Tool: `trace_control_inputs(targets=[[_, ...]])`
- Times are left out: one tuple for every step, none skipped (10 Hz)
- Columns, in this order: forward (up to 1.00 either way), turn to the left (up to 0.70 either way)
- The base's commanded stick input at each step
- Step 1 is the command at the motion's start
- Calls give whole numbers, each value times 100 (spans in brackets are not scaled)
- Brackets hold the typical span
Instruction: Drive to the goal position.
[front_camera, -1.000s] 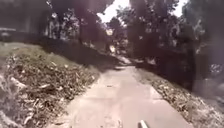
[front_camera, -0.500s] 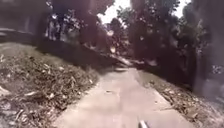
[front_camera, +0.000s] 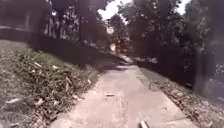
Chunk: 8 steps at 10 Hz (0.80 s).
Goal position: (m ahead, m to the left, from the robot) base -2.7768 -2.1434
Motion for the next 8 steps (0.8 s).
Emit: trace_control_inputs(targets=[[50, 0], [50, 0], [50, 0], [50, -26], [50, -50], [50, -50], [50, -46], [50, -25]])
